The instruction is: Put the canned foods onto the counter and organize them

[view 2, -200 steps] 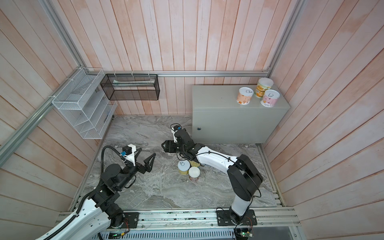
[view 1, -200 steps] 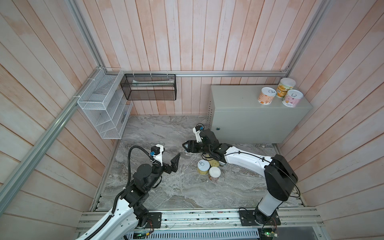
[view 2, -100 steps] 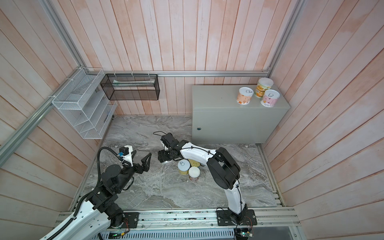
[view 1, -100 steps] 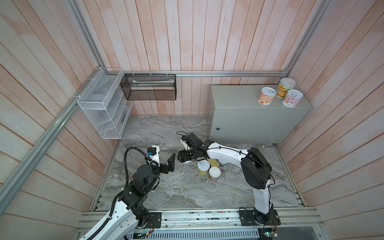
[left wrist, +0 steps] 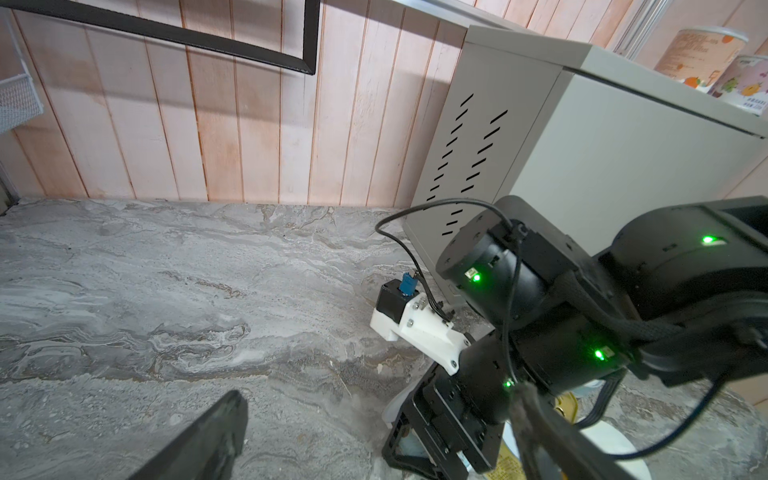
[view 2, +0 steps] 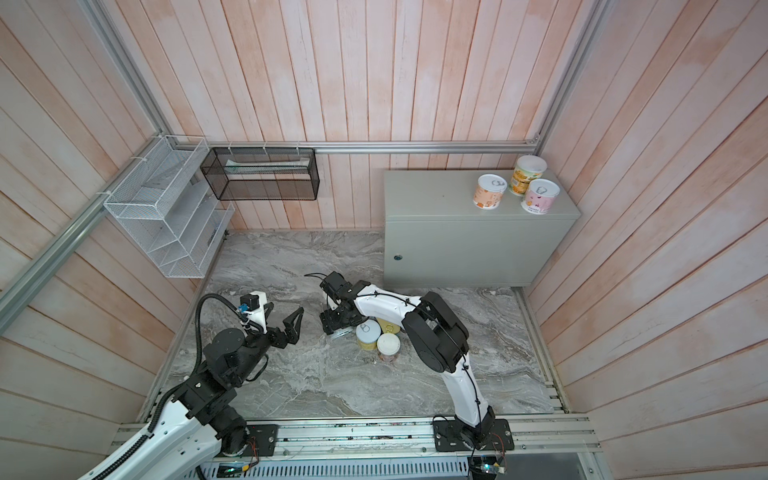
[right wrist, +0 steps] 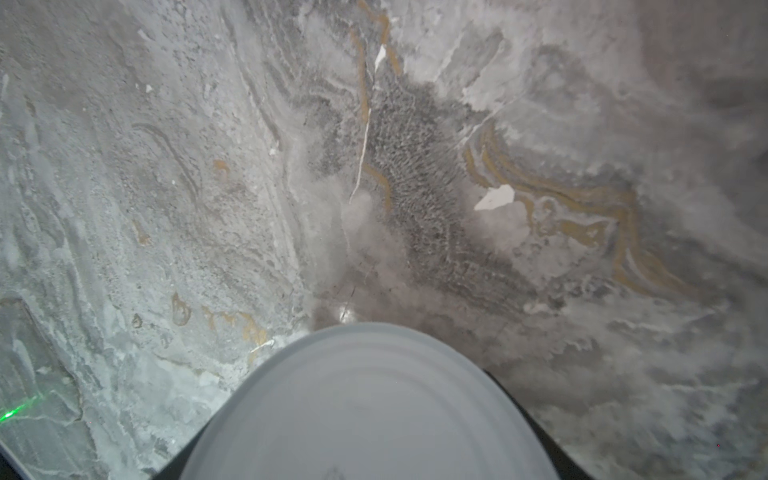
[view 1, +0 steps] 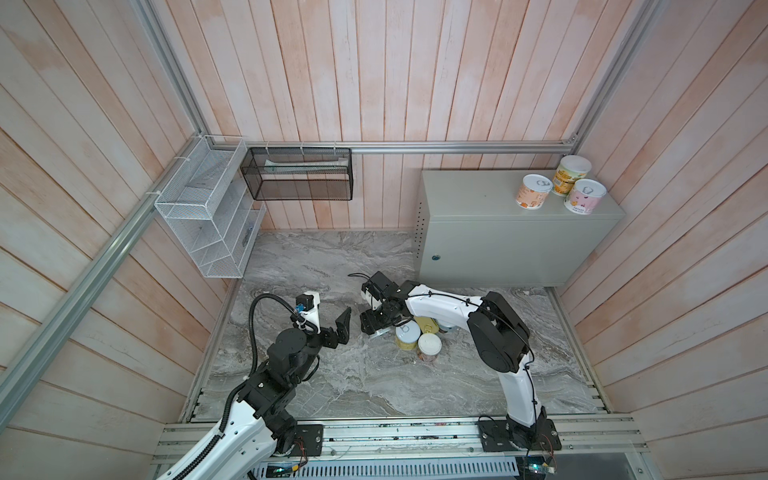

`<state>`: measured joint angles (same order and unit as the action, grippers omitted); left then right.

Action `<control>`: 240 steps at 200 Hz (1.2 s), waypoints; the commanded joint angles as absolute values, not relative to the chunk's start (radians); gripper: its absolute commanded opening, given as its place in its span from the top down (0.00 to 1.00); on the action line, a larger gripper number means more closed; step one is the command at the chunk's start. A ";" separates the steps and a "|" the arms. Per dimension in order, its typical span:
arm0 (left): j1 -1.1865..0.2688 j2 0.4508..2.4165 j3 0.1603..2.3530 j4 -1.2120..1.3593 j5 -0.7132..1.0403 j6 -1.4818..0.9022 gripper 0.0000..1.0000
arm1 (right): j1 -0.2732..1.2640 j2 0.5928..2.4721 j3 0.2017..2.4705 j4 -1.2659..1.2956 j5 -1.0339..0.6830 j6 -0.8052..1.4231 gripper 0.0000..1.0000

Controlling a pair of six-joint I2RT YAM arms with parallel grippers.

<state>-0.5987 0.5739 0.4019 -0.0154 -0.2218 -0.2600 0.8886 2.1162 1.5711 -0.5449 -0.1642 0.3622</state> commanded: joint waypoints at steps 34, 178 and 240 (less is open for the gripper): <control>-0.597 0.657 0.501 -0.199 -0.242 -0.374 0.00 | 0.869 2.018 1.570 -0.518 -0.185 0.347 0.11; -0.385 1.159 0.881 -0.524 0.445 -0.631 0.00 | 0.825 1.534 1.124 -0.423 0.046 0.411 0.06; -0.385 1.128 0.735 -0.508 0.483 -0.794 0.00 | 0.865 1.352 0.973 -0.308 0.112 0.357 0.06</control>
<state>-0.3882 1.1488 0.8101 -0.4904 0.4358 -0.7036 0.8433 1.4158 1.0042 -0.3801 0.0689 0.3855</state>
